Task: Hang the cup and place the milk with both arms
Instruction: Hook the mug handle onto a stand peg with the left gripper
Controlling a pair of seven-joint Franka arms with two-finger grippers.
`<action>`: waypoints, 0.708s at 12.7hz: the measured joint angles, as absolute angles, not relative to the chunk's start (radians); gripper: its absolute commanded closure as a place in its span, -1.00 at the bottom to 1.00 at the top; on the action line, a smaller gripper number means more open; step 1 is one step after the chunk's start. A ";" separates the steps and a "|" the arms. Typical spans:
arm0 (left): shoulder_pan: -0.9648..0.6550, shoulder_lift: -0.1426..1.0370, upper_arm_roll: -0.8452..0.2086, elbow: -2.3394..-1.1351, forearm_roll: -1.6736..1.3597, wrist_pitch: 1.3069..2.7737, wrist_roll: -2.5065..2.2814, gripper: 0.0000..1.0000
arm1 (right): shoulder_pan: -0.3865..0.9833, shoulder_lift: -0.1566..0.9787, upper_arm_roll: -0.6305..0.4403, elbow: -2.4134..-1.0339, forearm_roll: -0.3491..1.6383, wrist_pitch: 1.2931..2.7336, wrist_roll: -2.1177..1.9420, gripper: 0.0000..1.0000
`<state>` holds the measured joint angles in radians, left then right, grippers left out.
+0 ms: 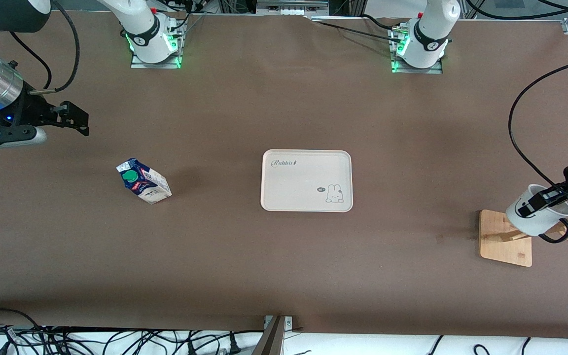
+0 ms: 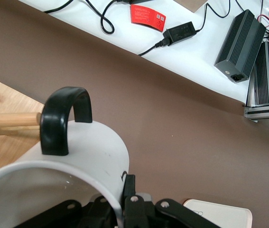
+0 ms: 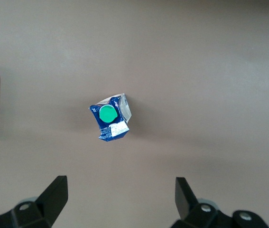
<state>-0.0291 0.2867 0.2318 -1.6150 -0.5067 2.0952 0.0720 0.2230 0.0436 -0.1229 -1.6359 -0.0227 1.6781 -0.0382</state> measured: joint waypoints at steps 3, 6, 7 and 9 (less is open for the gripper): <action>-0.029 0.287 0.239 -1.615 -0.508 2.095 0.087 1.00 | 0.223 0.044 -0.123 -1.636 -0.023 1.680 -0.038 -1.00; -0.030 0.287 0.267 -1.614 -0.516 2.094 0.125 1.00 | 0.222 0.044 -0.123 -1.636 -0.023 1.684 -0.038 -1.00; -0.029 0.288 0.275 -1.615 -0.531 2.090 0.140 1.00 | 0.222 0.044 -0.123 -1.636 -0.023 1.685 -0.038 -1.00; -0.027 0.290 0.282 -1.618 -0.541 2.078 0.147 1.00 | 0.222 0.044 -0.123 -1.636 -0.023 1.687 -0.038 -1.00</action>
<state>-0.0267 0.2896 0.2825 -1.6184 -0.5406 2.0775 0.1472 0.2221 0.0436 -0.1234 -1.6358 -0.0227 1.6868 -0.0376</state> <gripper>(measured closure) 0.943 0.000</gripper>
